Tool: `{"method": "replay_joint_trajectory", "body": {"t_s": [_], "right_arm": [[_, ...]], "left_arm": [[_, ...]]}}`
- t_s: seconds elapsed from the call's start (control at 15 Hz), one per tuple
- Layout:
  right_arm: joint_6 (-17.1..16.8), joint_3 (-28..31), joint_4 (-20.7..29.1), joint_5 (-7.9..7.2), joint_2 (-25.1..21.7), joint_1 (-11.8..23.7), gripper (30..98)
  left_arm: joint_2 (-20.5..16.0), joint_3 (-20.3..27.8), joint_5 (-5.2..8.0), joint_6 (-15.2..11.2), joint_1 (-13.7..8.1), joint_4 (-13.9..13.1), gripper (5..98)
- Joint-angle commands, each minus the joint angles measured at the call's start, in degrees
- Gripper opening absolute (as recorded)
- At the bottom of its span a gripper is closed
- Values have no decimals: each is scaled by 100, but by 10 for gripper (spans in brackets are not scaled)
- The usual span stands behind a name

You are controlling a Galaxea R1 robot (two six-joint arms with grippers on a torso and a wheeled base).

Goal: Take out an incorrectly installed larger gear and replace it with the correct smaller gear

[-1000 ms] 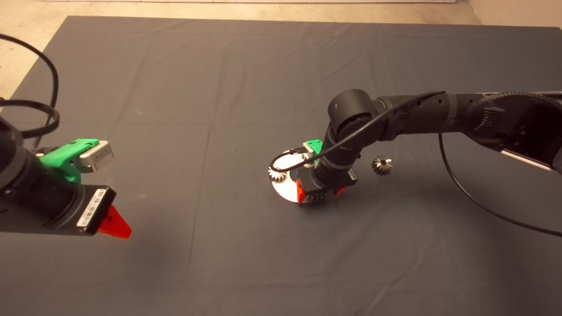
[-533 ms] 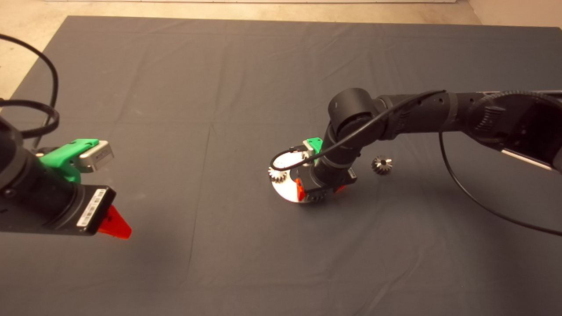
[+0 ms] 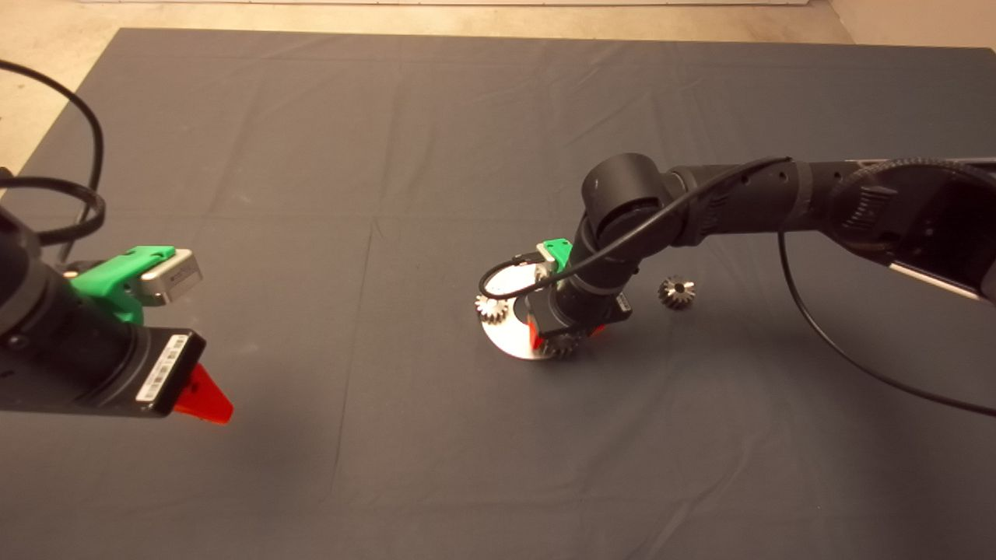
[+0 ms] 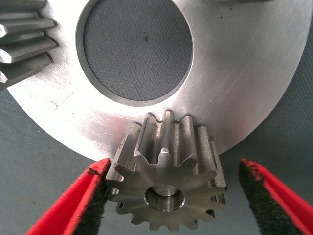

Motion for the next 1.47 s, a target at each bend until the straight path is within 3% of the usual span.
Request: {"method": "replay_joint_trajectory", "body": {"t_s": [0.0, 0.53, 1.13, 1.4], "right_arm": [[-17, 51, -206, 5, 21, 109, 673], [-9, 51, -214, 5, 31, 100, 542], [29, 152, -223, -4, 28, 141, 507], [81, 663, -133, -4, -194, 873, 505]], "left_arm": [[-19, 39, 761, -14, -88, -102, 635], [-10, 30, 761, -7, -88, -102, 635], [-19, 19, 761, -14, -88, -102, 635], [-1, -103, 761, 30, -88, -85, 635]]}}
